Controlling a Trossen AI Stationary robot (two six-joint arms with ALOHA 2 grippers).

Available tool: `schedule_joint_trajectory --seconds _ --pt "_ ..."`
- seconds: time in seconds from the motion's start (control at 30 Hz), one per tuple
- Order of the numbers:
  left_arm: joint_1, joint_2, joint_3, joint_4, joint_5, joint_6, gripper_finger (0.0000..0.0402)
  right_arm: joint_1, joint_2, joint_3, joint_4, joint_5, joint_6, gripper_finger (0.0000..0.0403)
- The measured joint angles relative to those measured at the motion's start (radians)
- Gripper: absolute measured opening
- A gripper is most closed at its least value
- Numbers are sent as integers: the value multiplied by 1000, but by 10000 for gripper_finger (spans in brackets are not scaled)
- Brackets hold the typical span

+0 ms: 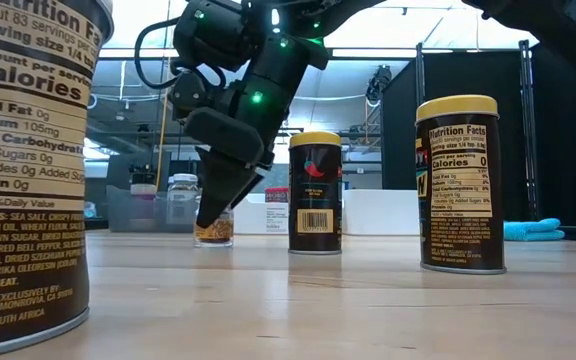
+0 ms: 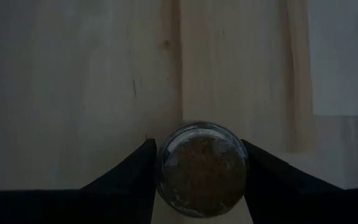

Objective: Sort spices by type
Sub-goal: Put the brown seasoning bottle into the top black bin

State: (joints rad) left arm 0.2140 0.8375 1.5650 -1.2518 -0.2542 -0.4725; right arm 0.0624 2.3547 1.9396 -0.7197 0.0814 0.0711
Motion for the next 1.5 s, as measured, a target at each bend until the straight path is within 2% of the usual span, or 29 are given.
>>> schedule_joint_trajectory --seconds 0.6,1.13,1.5 --pt "0 0 0 0 0 -2 301 -1 -2 4 -26 -57 60 194" --pt "0 0 0 0 0 -3 301 -23 -5 191 -160 -57 18 194" --pt "0 0 0 0 0 -4 301 -26 -6 355 -319 -57 -5 194"
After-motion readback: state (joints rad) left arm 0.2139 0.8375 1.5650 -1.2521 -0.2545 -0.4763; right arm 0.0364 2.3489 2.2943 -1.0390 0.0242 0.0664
